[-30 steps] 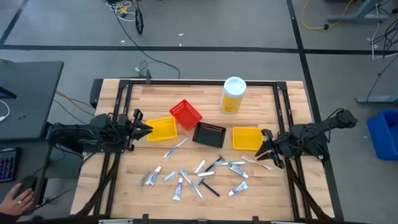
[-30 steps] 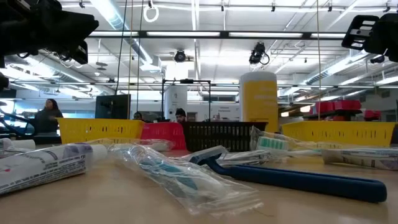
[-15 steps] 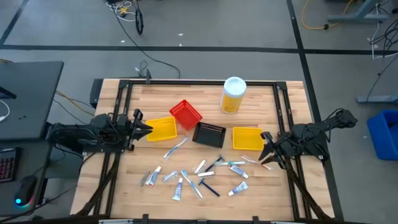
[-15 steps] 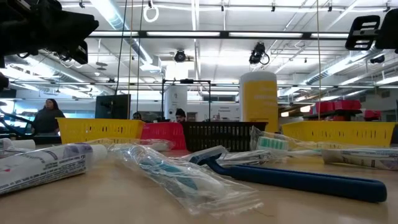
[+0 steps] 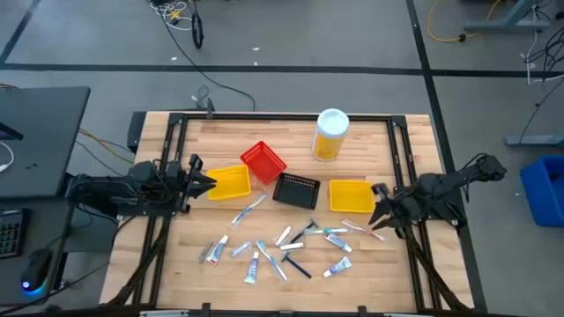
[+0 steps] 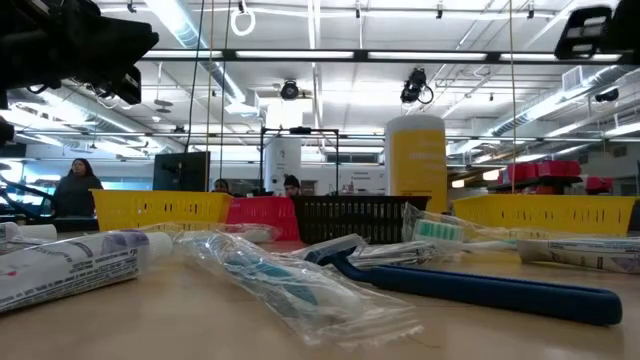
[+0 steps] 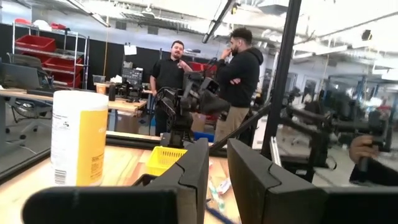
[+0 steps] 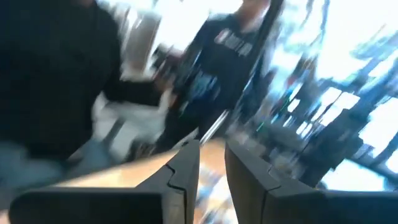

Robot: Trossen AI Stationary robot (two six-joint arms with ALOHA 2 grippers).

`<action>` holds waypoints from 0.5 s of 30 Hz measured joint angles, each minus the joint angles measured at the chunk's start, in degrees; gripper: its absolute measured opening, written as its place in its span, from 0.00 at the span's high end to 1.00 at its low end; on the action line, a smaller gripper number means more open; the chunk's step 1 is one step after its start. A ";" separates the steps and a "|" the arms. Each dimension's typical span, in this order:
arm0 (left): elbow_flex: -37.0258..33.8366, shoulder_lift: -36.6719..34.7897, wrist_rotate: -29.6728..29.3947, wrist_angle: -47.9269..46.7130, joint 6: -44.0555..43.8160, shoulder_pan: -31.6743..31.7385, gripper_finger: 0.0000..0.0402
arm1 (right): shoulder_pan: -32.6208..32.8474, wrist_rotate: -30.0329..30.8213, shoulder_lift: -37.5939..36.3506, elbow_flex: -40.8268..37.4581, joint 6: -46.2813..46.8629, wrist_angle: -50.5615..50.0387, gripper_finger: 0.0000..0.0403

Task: Pick & Place Travel size toiletries
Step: Put the toothbrush into the right yellow bin

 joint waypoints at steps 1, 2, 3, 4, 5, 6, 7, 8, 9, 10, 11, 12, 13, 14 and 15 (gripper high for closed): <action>0.00 0.00 -0.62 0.55 -0.61 -0.01 0.83 | 0.03 2.30 0.00 0.00 -0.11 3.40 0.79; 0.00 -0.02 -1.40 1.03 -1.51 -0.01 0.83 | 0.00 5.88 0.00 0.00 0.38 7.31 0.80; 0.00 0.00 -2.47 1.32 -2.59 -0.01 0.83 | 0.00 10.03 0.00 0.00 1.17 10.92 0.80; 0.00 0.15 -3.52 1.59 -3.39 0.00 0.83 | -0.01 14.19 -0.02 0.00 1.60 13.82 0.80; 0.00 0.38 -4.55 2.10 -4.13 -0.01 0.83 | -0.02 17.64 -0.02 0.00 1.74 15.69 0.80; 0.00 0.62 -5.29 2.72 -4.20 0.00 0.83 | -0.05 20.90 -0.02 0.00 1.25 16.59 0.80; 0.00 0.94 -5.76 3.47 -4.19 0.01 0.83 | -0.09 23.96 0.00 0.00 0.15 17.20 0.80; 0.01 1.30 -5.81 4.24 -4.16 0.01 0.83 | -0.15 27.00 0.02 0.00 -0.69 18.02 0.80; 0.16 1.69 -5.80 4.64 -4.14 -0.01 0.83 | -0.19 29.79 0.04 0.00 -0.89 18.97 0.80; 0.57 2.25 -5.80 4.99 -4.14 0.00 0.83 | -0.23 32.72 0.22 0.00 -0.80 20.27 0.79; 1.13 2.83 -5.80 5.23 -4.09 -0.01 0.83 | -0.35 35.53 0.54 0.15 -0.18 21.29 0.79; 1.78 3.42 -5.80 5.57 -3.77 0.00 0.83 | -0.47 38.01 1.07 0.73 0.24 21.46 0.78; 2.52 4.20 -5.80 5.92 -2.91 0.01 0.83 | -0.60 39.49 1.80 1.62 0.28 21.02 0.77; 3.31 5.03 -5.79 6.09 -2.23 0.00 0.83 | -0.67 40.04 2.81 2.74 0.14 20.46 0.76; 4.16 5.84 -5.79 6.03 -1.11 -0.01 0.83 | -0.79 40.14 4.16 4.11 -0.19 19.79 0.75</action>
